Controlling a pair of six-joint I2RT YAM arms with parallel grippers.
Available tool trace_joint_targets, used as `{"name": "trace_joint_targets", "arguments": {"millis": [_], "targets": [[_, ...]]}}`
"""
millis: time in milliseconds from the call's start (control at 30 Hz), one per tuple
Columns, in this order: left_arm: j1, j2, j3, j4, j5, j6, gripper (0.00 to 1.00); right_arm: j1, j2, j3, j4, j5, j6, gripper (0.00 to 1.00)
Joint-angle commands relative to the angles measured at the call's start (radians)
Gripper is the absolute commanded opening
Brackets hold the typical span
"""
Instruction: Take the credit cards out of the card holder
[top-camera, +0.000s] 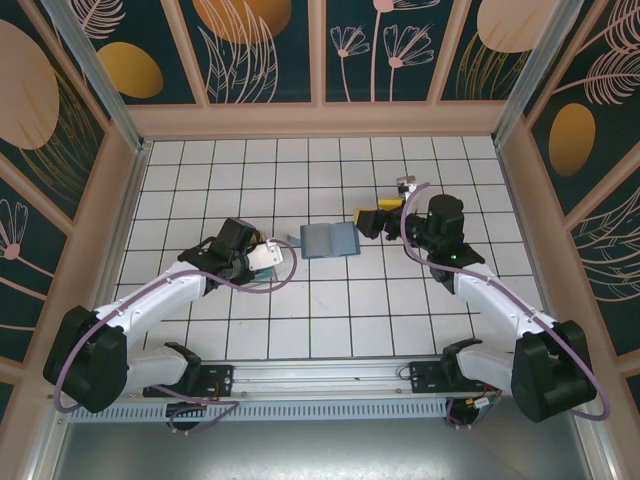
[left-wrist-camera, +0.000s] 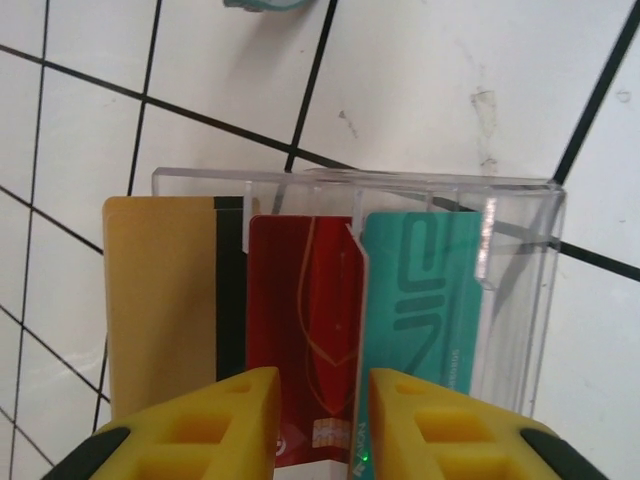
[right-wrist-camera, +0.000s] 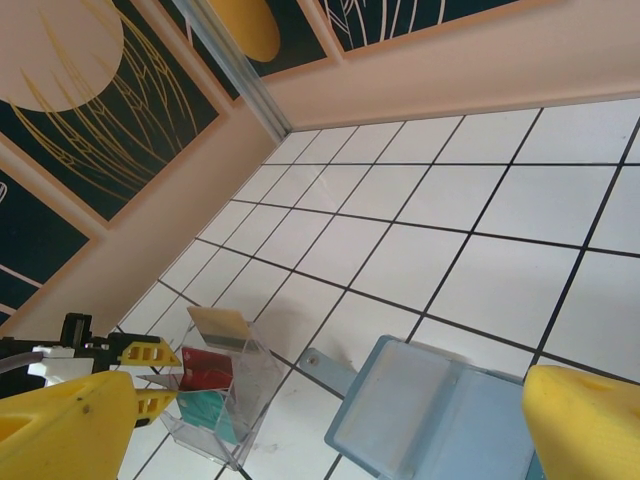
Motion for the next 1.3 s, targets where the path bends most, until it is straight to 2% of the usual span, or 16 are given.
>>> {"name": "trace_joint_targets", "arguments": {"millis": [0, 200, 433, 500, 633, 667, 867, 1033, 1133, 1200, 1267], "targets": [[-0.001, -0.003, -0.019, 0.065, -0.061, -0.003, 0.31, 0.009, 0.003, 0.002, 0.035, -0.008, 0.009, 0.99], [0.006, -0.005, -0.012, 0.121, -0.127, -0.022, 0.30, 0.012, 0.006, 0.003, 0.034, -0.015, 0.017, 0.99], [0.006, -0.027, 0.022, 0.097, -0.100, -0.065, 0.35, 0.011, 0.002, 0.005, 0.015, -0.009, 0.016, 0.99], [0.006, -0.032, 0.053, 0.094, -0.091, -0.113, 0.45, 0.012, 0.005, 0.008, 0.003, 0.000, 0.023, 0.99], [0.005, -0.014, 0.167, 0.094, -0.122, -0.287, 0.97, 0.012, 0.032, 0.044, -0.063, 0.038, 0.060, 0.99], [0.006, -0.005, 0.198, 0.096, -0.126, -0.340, 0.99, 0.012, 0.044, 0.063, -0.099, 0.052, 0.067, 0.99], [0.008, 0.039, 0.377, 0.083, -0.156, -0.685, 0.99, 0.004, 0.151, 0.194, -0.315, 0.148, 0.102, 0.99], [0.008, 0.080, 0.470, 0.040, -0.088, -0.869, 0.99, -0.002, 0.182, 0.152, -0.261, 0.151, 0.153, 0.99], [0.008, 0.129, 0.539, 0.000, -0.019, -1.002, 0.99, -0.003, 0.221, 0.138, -0.235, 0.107, 0.158, 0.98], [0.007, 0.167, 0.570, -0.020, 0.015, -1.107, 0.98, 0.003, 0.264, 0.145, -0.237, 0.094, 0.163, 0.86], [0.008, 0.205, 0.572, -0.010, 0.087, -1.195, 0.88, 0.014, 0.322, 0.166, -0.250, 0.087, 0.160, 0.67]]}}
